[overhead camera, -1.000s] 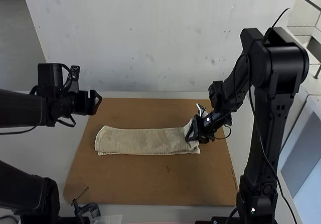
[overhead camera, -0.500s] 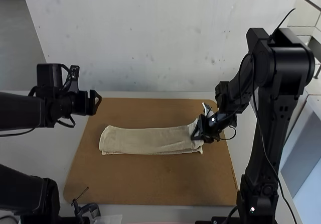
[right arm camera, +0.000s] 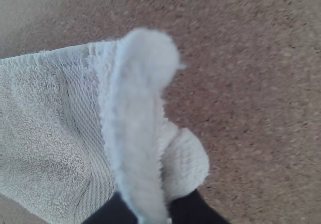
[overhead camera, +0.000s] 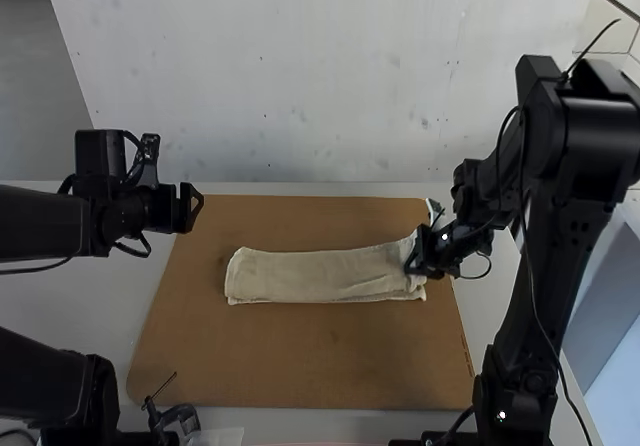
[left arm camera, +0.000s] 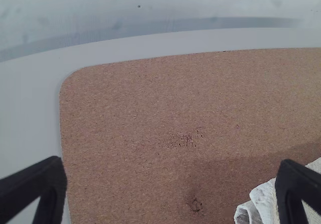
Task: Fold the towel.
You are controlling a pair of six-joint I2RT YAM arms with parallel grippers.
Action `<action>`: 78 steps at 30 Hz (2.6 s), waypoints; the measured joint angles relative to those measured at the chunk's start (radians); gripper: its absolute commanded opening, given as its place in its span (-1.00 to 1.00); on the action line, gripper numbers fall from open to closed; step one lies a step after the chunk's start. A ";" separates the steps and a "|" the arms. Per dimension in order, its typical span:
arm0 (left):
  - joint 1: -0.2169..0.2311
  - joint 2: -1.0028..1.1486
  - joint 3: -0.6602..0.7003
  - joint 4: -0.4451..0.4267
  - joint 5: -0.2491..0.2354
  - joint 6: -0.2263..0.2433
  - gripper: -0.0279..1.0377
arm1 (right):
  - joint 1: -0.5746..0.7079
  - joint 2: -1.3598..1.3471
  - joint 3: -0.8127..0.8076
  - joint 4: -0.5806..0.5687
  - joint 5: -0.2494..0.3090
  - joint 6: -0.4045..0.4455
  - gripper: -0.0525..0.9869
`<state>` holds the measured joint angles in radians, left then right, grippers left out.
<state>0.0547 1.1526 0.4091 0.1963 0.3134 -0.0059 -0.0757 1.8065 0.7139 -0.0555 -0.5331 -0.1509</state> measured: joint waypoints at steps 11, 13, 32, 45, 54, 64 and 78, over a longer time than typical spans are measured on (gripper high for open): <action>-0.008 0.000 -0.002 0.001 0.000 -0.007 0.79 | -0.228 -0.050 0.000 -0.025 0.043 -0.137 -0.86; -0.007 0.000 -0.006 0.003 0.000 -0.008 0.79 | -0.277 -0.050 0.000 -0.026 0.051 -0.170 -0.86; -0.009 -0.002 -0.016 0.002 0.000 -0.011 0.79 | -0.553 0.131 0.227 0.055 0.114 -0.394 -0.86; -0.017 -0.002 -0.016 0.002 0.000 -0.018 0.79 | -0.497 0.030 0.278 -0.096 0.142 -0.387 -0.86; -0.017 -0.002 -0.017 0.002 0.000 -0.019 0.79 | -0.169 -0.196 0.236 -0.224 0.139 -0.221 -0.86; -0.017 -0.029 -0.028 0.003 0.000 -0.023 0.79 | 0.106 -0.212 0.147 -0.228 0.183 -0.086 -0.86; -0.017 -0.029 -0.028 0.002 0.000 -0.029 0.79 | 0.249 -0.133 0.142 -0.152 0.264 -0.019 -0.86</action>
<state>0.0380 1.1236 0.3809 0.1982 0.3138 -0.0349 0.1738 1.6737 0.8562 -0.2077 -0.2695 -0.1703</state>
